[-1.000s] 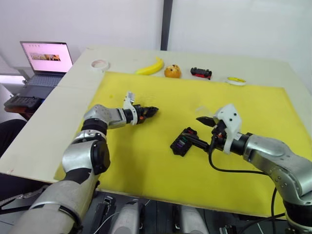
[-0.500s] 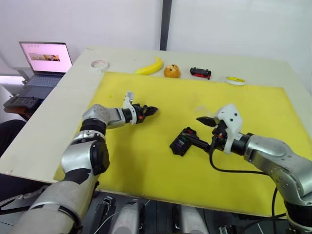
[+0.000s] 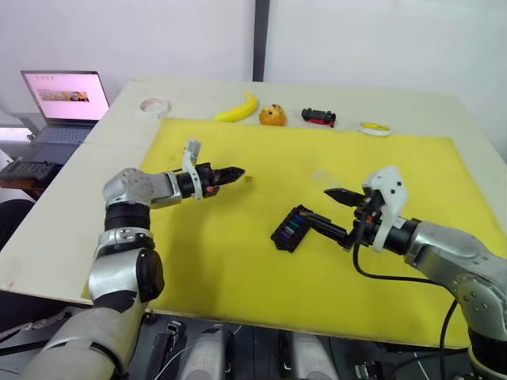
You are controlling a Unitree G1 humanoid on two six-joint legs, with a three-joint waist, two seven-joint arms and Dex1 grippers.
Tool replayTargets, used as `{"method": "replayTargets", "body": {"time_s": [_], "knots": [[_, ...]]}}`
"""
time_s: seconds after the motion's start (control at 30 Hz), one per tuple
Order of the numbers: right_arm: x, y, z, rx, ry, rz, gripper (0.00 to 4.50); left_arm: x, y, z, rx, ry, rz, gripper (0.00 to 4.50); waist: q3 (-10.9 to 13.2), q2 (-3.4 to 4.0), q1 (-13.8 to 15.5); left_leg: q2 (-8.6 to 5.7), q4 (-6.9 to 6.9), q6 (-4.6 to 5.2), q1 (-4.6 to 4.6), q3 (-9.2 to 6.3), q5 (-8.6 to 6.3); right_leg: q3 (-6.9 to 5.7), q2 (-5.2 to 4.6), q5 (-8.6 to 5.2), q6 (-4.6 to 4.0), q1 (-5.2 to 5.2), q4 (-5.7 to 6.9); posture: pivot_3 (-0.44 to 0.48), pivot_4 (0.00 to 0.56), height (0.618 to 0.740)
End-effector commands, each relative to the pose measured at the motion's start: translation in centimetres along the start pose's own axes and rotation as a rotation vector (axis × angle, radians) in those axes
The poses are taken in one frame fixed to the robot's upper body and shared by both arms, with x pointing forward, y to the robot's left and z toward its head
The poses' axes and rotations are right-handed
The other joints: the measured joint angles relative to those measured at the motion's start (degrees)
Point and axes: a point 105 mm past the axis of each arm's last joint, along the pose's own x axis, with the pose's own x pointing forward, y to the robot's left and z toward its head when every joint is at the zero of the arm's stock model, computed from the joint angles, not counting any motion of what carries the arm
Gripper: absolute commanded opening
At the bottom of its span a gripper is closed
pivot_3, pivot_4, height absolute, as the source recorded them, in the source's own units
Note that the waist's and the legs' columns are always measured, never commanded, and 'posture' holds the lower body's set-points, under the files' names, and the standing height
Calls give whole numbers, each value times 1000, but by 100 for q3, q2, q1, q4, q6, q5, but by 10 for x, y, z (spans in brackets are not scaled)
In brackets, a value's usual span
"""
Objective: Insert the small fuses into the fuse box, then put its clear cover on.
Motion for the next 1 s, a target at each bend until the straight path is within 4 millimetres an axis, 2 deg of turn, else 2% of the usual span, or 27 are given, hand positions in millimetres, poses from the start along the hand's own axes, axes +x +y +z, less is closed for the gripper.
{"method": "replayTargets", "body": {"time_s": [0.03,0.13,0.3,0.7,1.0], "knots": [[0,1,11,-36,-36,6,4500,0,-3,4,-27,-20,0,33,0,0,3,0,0,0,0,0,0,0,0,0,0,0,0,0,150,740],[1,1,11,-40,-33,9,4500,1,0,5,-86,-32,20,816,0,0,3,0,0,0,-1,0,0,0,0,0,0,0,0,0,150,740],[3,2,9,-42,-32,5,4500,11,8,-7,-159,1,73,3293,0,-1,9,-1,0,0,-1,1,0,-1,-1,0,0,0,0,0,150,740],[4,3,9,-41,-36,-5,4500,34,15,-18,-274,-36,97,3293,0,-1,28,-5,0,-20,-1,1,11,-1,-6,0,0,2,0,0,150,740],[3,2,8,-42,-34,-10,4500,45,0,-26,-267,14,42,3293,0,-1,80,-8,0,-27,-2,1,15,-1,-8,0,0,2,-3,0,150,740]]}}
